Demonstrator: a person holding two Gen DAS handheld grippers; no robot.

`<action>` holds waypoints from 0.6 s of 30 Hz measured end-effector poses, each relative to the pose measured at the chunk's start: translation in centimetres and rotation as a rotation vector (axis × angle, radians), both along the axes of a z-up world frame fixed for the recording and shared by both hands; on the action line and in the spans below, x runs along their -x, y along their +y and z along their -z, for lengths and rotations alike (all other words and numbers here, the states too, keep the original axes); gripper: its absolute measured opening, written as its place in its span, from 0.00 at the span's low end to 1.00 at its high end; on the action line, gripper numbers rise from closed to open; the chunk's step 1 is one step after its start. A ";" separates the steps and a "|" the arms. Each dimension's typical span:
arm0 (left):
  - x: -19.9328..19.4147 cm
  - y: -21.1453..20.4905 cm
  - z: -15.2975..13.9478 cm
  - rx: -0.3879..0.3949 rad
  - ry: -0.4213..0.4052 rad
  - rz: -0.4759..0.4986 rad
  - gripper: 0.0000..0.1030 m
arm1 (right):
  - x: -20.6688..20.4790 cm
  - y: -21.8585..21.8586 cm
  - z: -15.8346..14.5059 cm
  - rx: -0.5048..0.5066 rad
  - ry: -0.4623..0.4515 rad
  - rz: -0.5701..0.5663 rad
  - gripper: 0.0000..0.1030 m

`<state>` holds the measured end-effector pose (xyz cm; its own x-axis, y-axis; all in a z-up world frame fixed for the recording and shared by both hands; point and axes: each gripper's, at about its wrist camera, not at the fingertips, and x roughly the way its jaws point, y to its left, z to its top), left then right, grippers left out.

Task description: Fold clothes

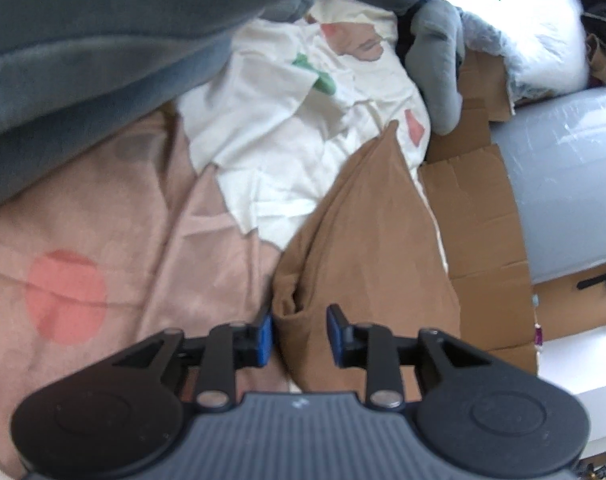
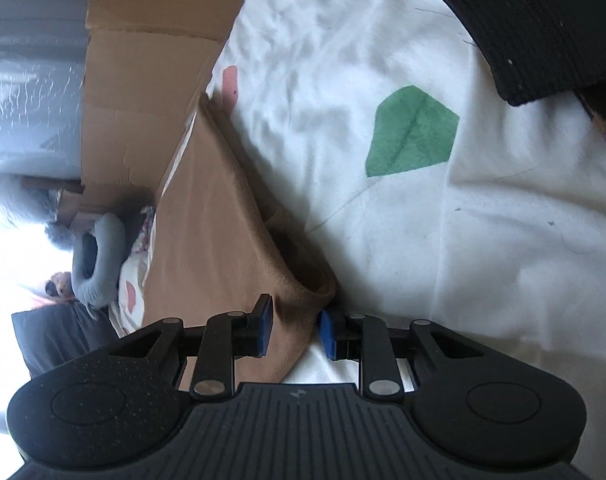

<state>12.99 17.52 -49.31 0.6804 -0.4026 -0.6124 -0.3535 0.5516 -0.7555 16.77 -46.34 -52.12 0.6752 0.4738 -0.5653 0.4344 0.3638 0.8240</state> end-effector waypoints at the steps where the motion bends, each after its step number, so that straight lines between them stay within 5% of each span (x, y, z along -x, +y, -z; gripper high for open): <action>1: -0.1 0.1 0.0 -0.002 -0.004 -0.003 0.22 | -0.1 0.0 0.1 -0.004 -0.003 0.007 0.29; 4: -0.4 0.4 0.0 0.000 -0.015 -0.012 0.11 | -0.4 0.1 0.2 0.003 -0.009 0.012 0.25; 5: -0.5 0.4 -0.2 -0.007 -0.017 -0.005 0.12 | -0.5 0.1 0.1 0.008 -0.006 0.009 0.12; 8: -0.4 0.4 -0.7 -0.027 -0.014 0.008 0.08 | -0.7 -0.1 -0.1 0.014 -0.009 -0.001 0.06; 18: 0.7 0.7 -2.4 -0.011 -0.005 -0.038 0.06 | -0.6 -1.0 -2.8 0.083 -0.020 0.015 0.03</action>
<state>12.24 18.18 -46.94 0.6981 -0.3691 -0.6136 -0.3711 0.5464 -0.7509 17.40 -47.38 -49.34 0.6934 0.4160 -0.5883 0.4238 0.4248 0.8000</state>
